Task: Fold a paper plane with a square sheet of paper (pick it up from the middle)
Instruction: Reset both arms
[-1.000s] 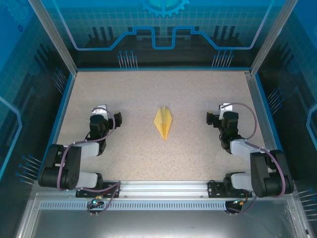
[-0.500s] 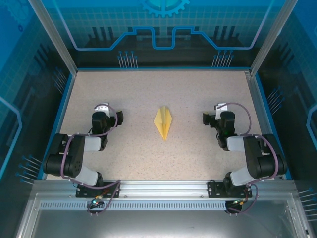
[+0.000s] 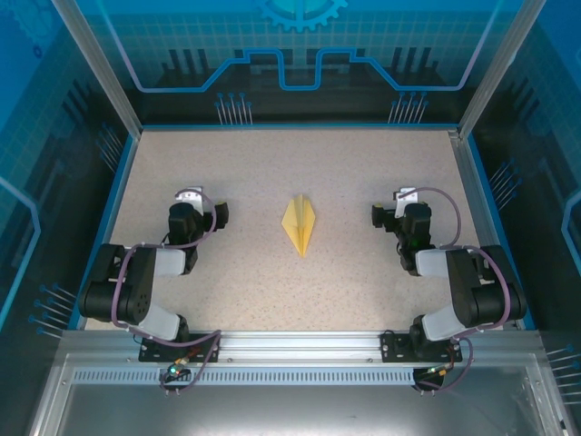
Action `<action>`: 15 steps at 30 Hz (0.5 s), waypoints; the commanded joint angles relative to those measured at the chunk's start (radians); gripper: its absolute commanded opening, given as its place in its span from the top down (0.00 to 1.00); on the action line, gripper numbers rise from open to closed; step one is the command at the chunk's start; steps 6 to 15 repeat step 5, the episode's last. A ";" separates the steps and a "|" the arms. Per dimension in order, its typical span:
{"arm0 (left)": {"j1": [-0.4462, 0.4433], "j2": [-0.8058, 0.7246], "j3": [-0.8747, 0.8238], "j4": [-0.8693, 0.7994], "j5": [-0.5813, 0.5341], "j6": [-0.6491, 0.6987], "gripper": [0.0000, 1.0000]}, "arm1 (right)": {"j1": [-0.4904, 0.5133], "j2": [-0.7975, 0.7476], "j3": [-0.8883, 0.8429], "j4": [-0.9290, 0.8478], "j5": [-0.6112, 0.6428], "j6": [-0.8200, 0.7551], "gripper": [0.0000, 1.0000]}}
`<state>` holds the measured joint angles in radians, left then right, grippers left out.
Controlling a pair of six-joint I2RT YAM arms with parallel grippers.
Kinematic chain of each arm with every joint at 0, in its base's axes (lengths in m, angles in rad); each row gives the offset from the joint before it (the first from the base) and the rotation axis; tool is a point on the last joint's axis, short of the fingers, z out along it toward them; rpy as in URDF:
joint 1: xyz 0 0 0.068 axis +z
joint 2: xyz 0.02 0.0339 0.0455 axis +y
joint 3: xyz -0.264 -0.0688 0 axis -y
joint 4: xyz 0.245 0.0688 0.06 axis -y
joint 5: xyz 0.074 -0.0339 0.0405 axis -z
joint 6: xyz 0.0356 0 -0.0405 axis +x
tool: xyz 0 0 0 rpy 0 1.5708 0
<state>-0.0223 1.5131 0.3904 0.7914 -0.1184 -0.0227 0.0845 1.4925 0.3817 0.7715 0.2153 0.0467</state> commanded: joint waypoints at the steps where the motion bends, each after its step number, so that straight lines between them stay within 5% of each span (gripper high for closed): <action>1: 0.009 0.007 0.025 0.005 0.036 0.023 0.01 | -0.012 0.006 0.022 0.028 -0.010 -0.011 0.01; 15: 0.010 0.008 0.021 0.008 0.037 0.023 0.01 | -0.012 0.006 0.021 0.030 -0.010 -0.012 0.01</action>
